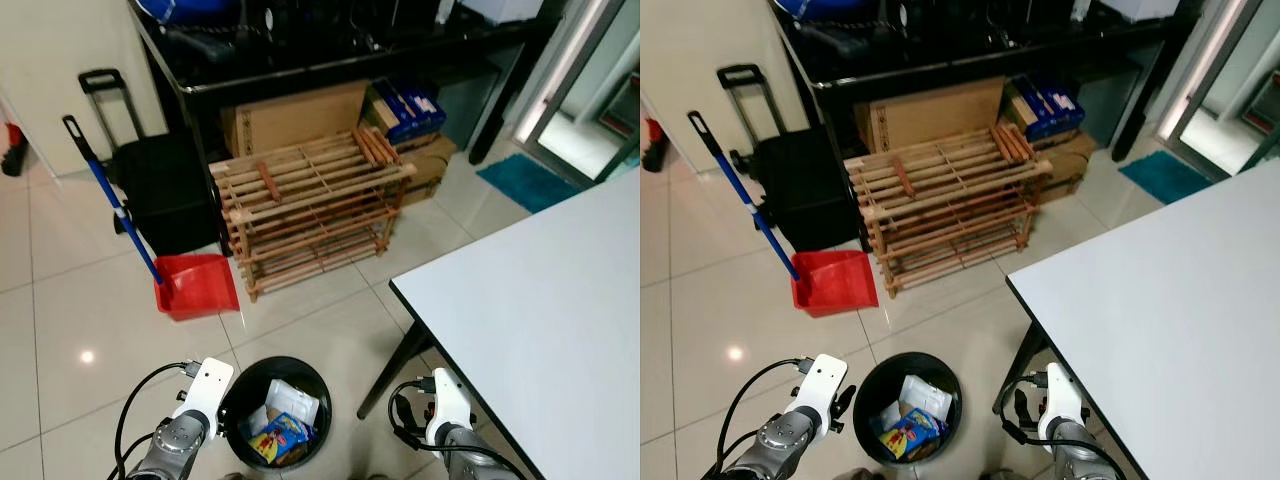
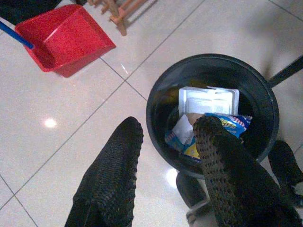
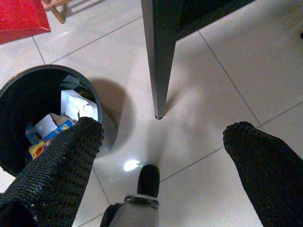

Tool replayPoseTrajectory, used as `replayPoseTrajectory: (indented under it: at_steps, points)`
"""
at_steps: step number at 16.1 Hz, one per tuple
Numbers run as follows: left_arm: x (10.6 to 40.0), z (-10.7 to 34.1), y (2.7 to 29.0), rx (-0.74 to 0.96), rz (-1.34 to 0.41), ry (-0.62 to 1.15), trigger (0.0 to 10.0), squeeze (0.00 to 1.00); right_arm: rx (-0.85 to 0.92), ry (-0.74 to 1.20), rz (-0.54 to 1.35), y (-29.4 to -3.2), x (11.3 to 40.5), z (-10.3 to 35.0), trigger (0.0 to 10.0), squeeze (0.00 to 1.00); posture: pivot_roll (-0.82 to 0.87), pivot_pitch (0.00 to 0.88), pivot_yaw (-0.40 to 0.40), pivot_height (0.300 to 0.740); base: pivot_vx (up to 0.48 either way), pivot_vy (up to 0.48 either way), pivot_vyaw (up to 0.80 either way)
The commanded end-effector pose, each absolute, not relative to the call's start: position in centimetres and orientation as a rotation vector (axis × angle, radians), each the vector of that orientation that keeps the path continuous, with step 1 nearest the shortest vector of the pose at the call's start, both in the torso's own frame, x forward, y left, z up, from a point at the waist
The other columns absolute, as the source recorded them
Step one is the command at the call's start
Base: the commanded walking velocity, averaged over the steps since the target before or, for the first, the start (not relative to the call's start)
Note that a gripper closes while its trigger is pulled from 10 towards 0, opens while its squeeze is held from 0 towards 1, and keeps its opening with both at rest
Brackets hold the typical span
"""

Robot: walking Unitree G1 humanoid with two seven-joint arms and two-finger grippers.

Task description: Picking trash to rubbish bin

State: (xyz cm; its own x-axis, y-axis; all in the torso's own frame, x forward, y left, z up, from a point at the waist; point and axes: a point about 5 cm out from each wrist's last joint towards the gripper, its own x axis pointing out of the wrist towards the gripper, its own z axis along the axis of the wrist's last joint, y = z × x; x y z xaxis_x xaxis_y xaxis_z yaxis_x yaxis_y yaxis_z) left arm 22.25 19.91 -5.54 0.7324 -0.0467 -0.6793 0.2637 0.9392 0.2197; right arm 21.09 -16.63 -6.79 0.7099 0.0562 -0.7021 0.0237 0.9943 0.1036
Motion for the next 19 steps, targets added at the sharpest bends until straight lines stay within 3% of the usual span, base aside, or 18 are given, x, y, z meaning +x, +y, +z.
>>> replayPoseTrajectory:
  at_steps: [1,19]
  points:
    - [22.11,-5.68,19.97,0.314,-0.157,0.745,10.0,0.00,0.105,0.799,0.001,-17.01,20.62,-7.07,10.0,0.00,-0.01,0.038,-0.054,0.740,0.000,0.000,0.00]
    - [21.35,-6.23,19.59,0.315,-0.143,0.765,10.0,0.00,0.097,0.842,0.077,-16.39,19.84,-7.57,10.0,0.00,-0.01,0.007,-0.068,0.740,0.000,0.000,0.00]
